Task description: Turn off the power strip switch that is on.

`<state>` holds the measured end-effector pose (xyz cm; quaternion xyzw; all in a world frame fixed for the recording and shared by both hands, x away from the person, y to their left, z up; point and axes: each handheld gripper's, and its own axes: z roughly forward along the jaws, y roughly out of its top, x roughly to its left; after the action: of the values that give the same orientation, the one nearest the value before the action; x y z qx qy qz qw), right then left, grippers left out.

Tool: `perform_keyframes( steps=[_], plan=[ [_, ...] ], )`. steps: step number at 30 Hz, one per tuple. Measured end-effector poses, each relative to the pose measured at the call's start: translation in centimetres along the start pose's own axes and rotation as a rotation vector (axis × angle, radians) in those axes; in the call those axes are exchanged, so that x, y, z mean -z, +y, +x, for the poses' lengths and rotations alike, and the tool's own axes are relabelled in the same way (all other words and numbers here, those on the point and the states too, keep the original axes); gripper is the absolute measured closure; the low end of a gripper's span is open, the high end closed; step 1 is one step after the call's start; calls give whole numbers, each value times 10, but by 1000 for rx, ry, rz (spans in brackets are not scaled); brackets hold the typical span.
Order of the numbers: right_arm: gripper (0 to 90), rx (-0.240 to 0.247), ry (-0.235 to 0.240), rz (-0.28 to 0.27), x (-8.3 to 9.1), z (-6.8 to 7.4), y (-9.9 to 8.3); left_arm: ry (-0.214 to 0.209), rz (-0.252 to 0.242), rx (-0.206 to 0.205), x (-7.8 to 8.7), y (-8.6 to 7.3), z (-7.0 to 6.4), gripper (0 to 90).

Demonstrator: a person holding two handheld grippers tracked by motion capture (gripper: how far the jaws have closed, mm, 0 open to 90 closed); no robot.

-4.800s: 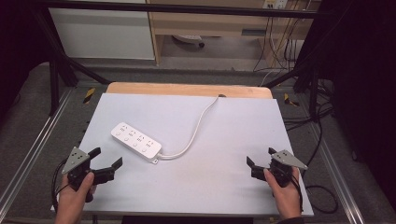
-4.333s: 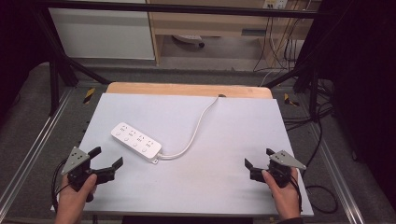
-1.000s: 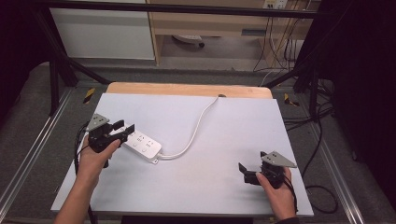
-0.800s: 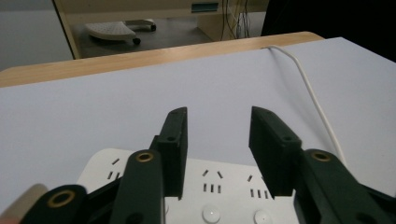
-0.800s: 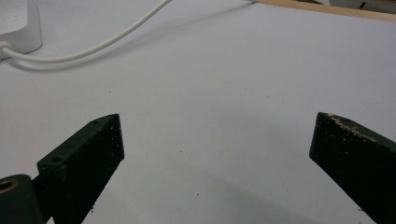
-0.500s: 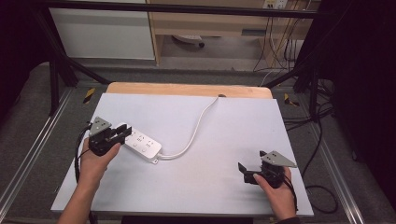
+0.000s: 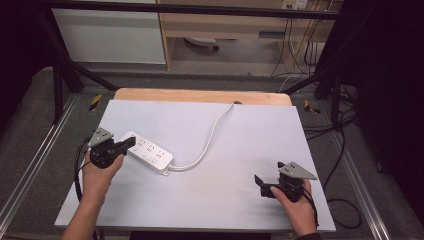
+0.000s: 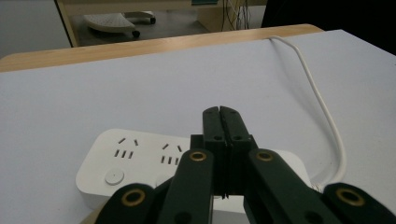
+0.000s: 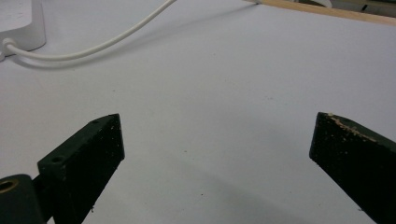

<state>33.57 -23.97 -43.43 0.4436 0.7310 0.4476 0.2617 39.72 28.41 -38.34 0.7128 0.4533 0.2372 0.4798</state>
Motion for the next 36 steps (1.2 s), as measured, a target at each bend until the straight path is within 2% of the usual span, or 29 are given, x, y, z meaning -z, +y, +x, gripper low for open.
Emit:
perform_keyframes(
  steps=[4,8,10,13,18,22,24,29,36],
  plan=[
    [36,-6,1,-1,0,-1,0,-14,19,14,-7,-6,0,900],
    [36,-10,1,6,2,-2,0,-18,46,-2,-15,-10,-4,900],
    [34,-17,9,28,2,-3,0,-31,55,10,-20,-13,-8,900],
    [36,-25,2,20,3,-3,1,-29,51,-3,-21,-12,-11,900],
    [38,-20,0,27,2,-3,0,-33,74,-7,-25,-14,-8,900],
    [45,-19,5,37,1,-4,0,-56,104,19,-30,-17,-5,900],
    [47,-18,12,54,1,-3,1,-56,113,7,-32,-18,-7,900],
    [47,-8,10,52,1,-2,1,-43,133,-30,-36,-23,-8,900],
    [47,-12,14,57,1,-2,1,-39,134,-31,-38,-25,-4,900]
  ],
)
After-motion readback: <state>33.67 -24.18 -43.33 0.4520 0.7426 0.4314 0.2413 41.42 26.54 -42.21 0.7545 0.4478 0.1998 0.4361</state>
